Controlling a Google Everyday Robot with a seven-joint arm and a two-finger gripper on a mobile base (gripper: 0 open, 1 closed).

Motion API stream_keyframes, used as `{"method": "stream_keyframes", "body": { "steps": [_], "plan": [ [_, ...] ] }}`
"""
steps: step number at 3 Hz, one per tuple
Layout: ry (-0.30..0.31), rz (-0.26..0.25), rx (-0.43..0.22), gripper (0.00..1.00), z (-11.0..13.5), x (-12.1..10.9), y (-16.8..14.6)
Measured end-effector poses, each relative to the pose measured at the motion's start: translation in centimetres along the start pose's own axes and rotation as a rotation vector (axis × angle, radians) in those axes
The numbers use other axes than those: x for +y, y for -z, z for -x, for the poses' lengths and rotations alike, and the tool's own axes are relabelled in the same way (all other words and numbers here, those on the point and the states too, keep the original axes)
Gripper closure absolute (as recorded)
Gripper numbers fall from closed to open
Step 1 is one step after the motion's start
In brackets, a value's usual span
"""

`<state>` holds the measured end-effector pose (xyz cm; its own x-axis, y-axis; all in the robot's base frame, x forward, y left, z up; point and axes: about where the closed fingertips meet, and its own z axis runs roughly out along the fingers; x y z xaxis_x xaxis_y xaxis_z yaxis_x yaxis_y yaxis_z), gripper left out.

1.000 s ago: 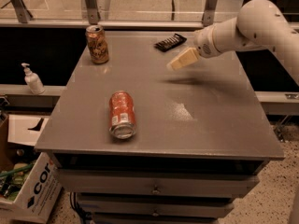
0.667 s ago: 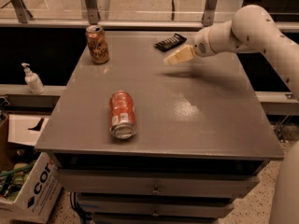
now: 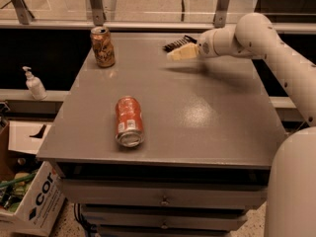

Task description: Move rxbar chocolate near orange can

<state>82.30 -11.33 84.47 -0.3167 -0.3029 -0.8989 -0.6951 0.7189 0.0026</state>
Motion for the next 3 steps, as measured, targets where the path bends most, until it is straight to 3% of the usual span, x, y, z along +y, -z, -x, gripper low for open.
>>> {"method": "stream_keyframes", "body": {
  "steps": [3],
  "plan": [
    [0.01,-0.072,-0.015,0.0,0.6,-3.4,-3.2]
  ]
}}
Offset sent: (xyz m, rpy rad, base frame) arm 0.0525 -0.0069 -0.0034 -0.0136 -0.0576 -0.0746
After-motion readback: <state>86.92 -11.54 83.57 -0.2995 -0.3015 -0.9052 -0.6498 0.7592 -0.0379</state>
